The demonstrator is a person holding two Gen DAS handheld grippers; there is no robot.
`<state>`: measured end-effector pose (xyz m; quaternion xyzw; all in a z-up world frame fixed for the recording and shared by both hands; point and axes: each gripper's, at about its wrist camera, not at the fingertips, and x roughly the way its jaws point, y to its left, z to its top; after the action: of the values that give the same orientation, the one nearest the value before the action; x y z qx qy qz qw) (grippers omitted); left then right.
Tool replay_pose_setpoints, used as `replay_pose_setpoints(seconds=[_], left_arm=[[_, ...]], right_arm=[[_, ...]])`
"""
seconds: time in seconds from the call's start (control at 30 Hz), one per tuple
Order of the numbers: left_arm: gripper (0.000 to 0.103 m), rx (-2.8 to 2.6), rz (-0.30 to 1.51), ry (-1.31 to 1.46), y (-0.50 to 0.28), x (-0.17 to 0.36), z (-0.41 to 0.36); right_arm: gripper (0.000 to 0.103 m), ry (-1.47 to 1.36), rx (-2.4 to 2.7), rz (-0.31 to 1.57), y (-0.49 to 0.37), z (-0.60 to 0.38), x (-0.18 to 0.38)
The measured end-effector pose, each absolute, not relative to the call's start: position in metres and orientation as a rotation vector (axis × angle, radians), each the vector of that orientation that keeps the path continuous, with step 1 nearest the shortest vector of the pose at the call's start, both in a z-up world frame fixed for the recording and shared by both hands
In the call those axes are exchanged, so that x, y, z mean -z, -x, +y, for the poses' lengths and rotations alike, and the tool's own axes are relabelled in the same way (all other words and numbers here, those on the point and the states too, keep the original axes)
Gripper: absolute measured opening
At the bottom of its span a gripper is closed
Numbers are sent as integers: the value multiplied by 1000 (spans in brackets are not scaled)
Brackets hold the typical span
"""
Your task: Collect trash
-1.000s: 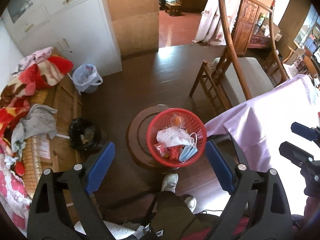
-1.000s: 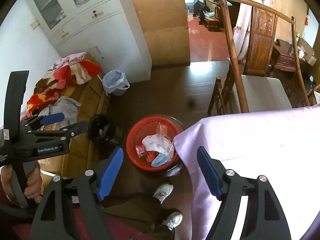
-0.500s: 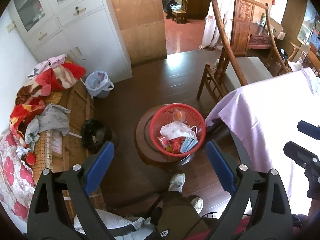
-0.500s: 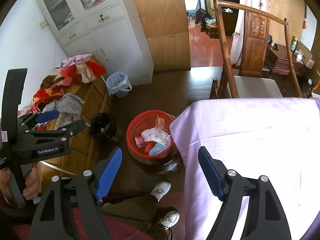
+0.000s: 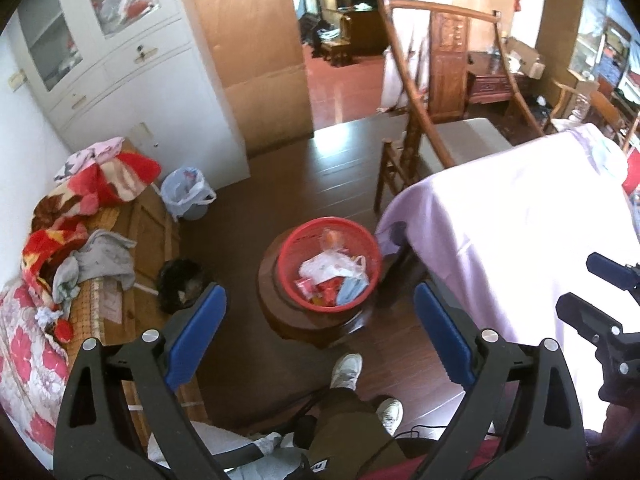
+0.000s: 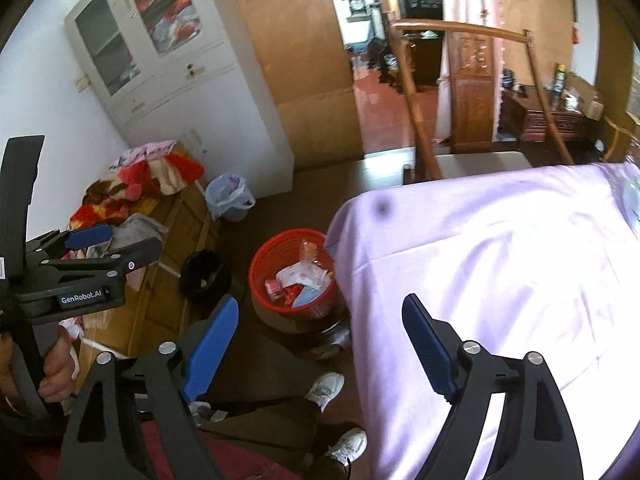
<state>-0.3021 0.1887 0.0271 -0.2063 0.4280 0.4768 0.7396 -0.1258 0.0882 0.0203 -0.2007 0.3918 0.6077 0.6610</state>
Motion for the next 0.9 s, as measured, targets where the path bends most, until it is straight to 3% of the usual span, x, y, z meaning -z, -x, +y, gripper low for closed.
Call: replay_pose_setpoints(seconds=[0.23, 0.9], left_arm=[[93, -987, 939, 413, 277, -33, 173], [96, -1038, 954, 463, 296, -27, 196]], right_arm=[[94, 413, -1296, 848, 114, 56, -22], [96, 497, -1364, 886, 132, 101, -13]])
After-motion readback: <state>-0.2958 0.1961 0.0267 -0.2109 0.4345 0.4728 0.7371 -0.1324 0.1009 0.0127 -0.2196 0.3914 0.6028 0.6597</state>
